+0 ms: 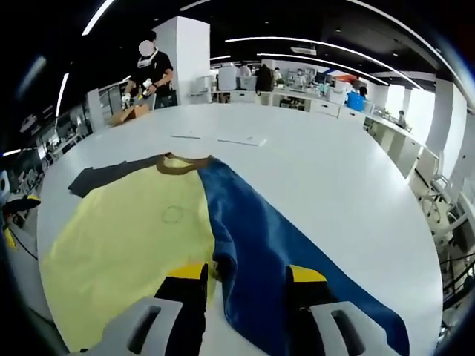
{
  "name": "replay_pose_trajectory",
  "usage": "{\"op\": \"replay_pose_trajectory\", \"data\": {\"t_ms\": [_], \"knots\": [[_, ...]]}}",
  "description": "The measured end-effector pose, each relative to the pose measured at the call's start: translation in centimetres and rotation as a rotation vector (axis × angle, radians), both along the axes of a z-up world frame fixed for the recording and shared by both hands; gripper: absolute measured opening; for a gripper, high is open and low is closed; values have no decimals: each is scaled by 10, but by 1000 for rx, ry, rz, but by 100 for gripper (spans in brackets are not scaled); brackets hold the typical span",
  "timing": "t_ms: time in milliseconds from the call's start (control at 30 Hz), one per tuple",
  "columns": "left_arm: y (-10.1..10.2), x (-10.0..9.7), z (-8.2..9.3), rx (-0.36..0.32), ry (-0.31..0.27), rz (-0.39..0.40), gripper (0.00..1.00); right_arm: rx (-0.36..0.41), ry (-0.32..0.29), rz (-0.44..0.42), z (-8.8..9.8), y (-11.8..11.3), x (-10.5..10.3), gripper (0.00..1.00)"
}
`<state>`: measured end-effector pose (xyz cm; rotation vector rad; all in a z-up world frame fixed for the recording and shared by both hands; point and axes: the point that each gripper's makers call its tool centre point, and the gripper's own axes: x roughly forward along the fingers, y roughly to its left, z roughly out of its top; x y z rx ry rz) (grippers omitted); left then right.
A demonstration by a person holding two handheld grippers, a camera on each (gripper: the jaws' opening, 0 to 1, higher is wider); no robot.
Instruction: Fold the garment on the visible template until the final outline fits inside the template.
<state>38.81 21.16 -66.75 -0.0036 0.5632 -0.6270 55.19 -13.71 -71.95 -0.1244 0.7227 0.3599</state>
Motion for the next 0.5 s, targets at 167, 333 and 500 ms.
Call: {"op": "replay_pose_trajectory", "data": {"t_ms": [167, 333, 500], "knots": [[-1, -1, -1, 6, 3, -9, 91, -3, 15, -17, 2, -10, -10, 47], [-5, -2, -2, -3, 8, -17, 91, -7, 17, -63, 6, -26, -18, 49], [-7, -1, 0, -4, 2, -32, 92, -14, 17, -101, 8, -43, -27, 51]]}}
